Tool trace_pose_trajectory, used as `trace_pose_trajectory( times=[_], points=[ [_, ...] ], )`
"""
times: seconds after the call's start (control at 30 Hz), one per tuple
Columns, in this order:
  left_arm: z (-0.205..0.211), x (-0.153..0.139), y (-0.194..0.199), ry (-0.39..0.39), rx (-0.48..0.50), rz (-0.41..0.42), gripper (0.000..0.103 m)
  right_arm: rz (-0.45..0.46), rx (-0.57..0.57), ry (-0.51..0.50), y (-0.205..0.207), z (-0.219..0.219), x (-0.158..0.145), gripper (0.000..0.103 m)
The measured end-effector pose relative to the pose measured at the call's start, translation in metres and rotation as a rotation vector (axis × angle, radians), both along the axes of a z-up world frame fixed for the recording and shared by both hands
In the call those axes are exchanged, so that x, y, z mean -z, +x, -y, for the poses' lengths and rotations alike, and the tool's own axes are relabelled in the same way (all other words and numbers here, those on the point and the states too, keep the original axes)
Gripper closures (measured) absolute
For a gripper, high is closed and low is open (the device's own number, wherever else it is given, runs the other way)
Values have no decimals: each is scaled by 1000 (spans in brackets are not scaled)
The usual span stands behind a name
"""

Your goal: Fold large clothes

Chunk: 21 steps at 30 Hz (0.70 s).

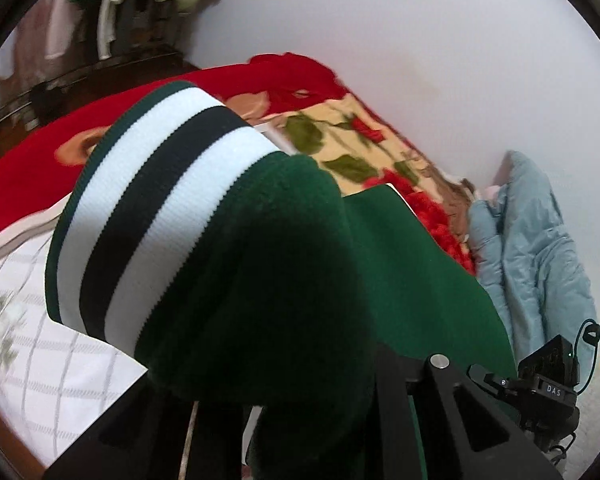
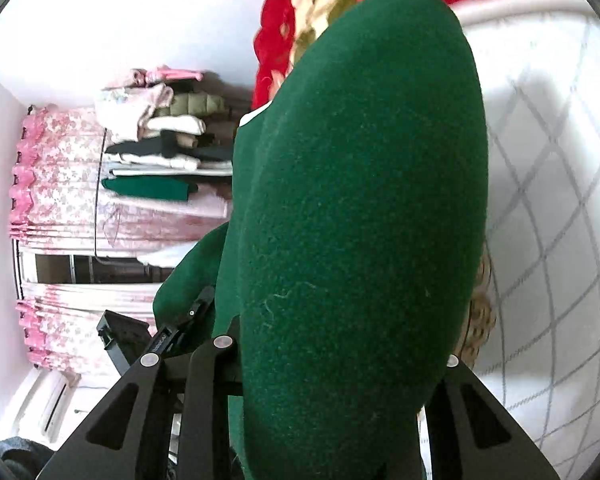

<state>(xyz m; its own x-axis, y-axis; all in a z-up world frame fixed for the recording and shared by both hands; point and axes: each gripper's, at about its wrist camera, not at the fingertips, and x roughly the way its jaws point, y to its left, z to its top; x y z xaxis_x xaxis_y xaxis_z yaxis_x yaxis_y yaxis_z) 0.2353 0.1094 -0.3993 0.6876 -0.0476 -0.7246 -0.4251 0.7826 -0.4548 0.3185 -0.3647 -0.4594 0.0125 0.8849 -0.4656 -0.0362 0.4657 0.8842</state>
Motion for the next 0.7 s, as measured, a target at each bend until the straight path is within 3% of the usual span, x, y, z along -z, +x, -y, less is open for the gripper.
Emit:
trace_pose_trajectory(
  times=[0.1, 0.13, 0.27, 0.33, 0.47, 0.57, 0.7],
  points=[
    [-2, -3, 45, -14, 53, 15, 90, 21, 57, -14, 45, 14, -19, 73],
    [-2, -4, 58, -18, 68, 17, 90, 21, 75, -17, 63, -4, -18, 73],
    [6, -2, 122, -31, 134, 56, 90, 33, 145, -17, 118, 23, -16, 73],
    [15, 10, 158, -30, 170, 70, 90, 30, 170, -9, 142, 11, 2, 73],
    [41, 51, 212, -34, 224, 54, 89, 36, 204, -26, 183, 43, 53, 73],
    [62, 92, 240, -19, 274, 11, 89, 29, 206, -58, 201, 49, 99, 73],
    [87, 140, 249, 30, 336, -56, 88, -16, 187, -109, 223, 69, 153, 73]
  ],
)
